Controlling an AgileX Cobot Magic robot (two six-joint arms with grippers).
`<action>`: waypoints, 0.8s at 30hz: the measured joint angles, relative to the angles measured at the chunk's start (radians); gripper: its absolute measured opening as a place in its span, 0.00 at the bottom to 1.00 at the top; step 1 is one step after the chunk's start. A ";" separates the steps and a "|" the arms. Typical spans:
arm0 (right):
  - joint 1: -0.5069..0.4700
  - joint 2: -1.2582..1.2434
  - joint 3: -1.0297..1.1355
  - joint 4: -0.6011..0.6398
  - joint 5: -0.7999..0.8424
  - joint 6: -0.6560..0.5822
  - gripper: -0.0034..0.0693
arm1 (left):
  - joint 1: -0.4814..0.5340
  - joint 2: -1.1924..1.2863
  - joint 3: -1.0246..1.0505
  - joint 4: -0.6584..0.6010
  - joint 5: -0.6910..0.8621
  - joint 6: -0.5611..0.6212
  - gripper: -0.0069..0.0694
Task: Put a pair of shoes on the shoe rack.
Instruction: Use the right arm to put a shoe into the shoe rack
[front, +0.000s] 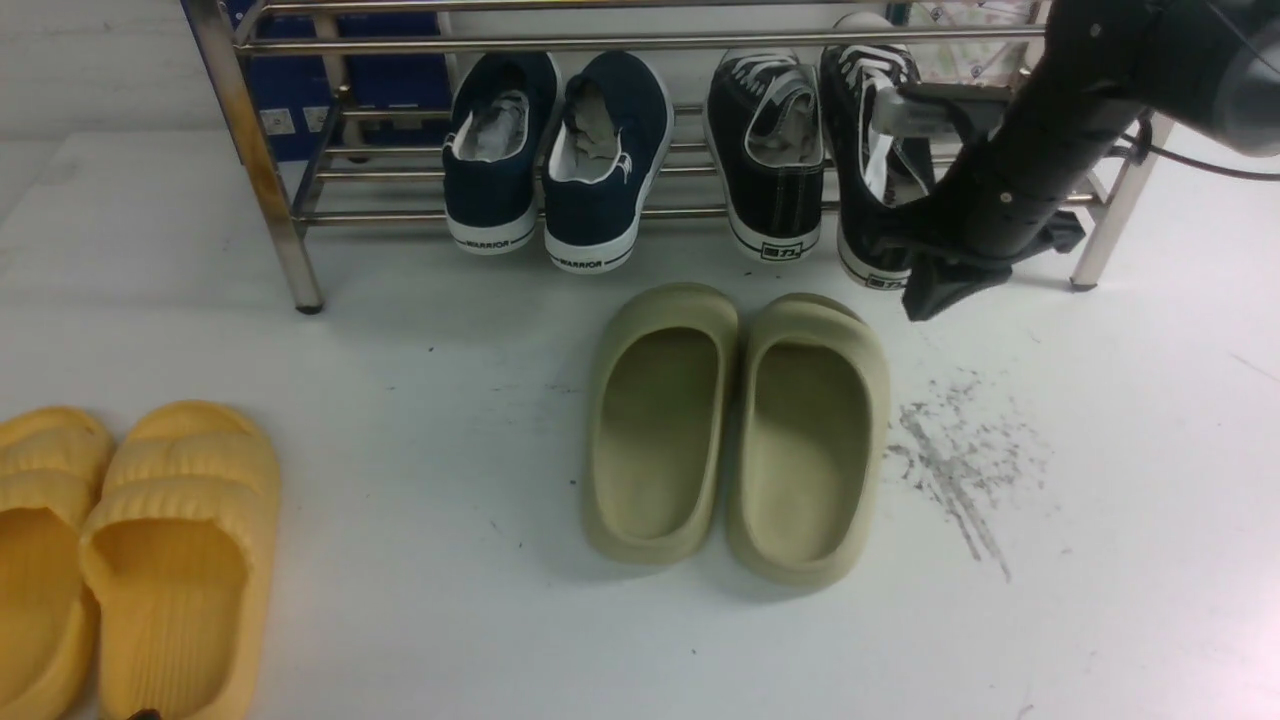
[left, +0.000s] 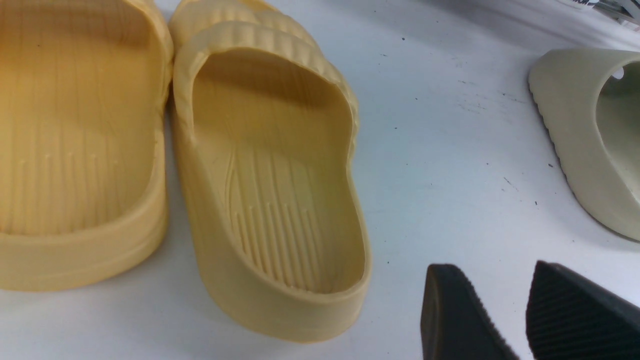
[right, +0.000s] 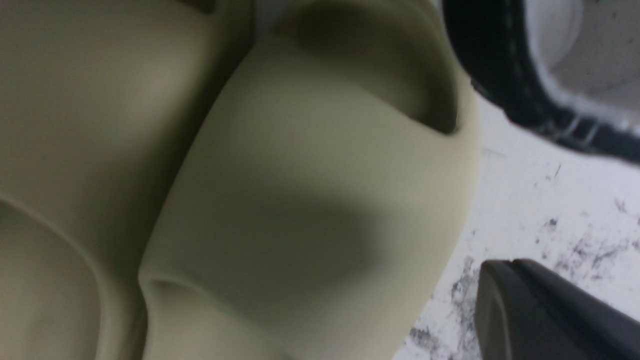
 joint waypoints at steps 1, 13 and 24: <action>-0.008 0.001 0.001 0.000 -0.028 0.013 0.04 | 0.000 0.000 0.000 0.000 0.000 0.000 0.40; -0.034 0.000 0.001 0.028 -0.130 0.014 0.04 | 0.000 0.000 0.000 0.000 0.000 0.000 0.40; -0.047 -0.005 0.001 0.042 -0.195 0.014 0.04 | 0.000 0.000 0.000 0.000 0.000 0.000 0.40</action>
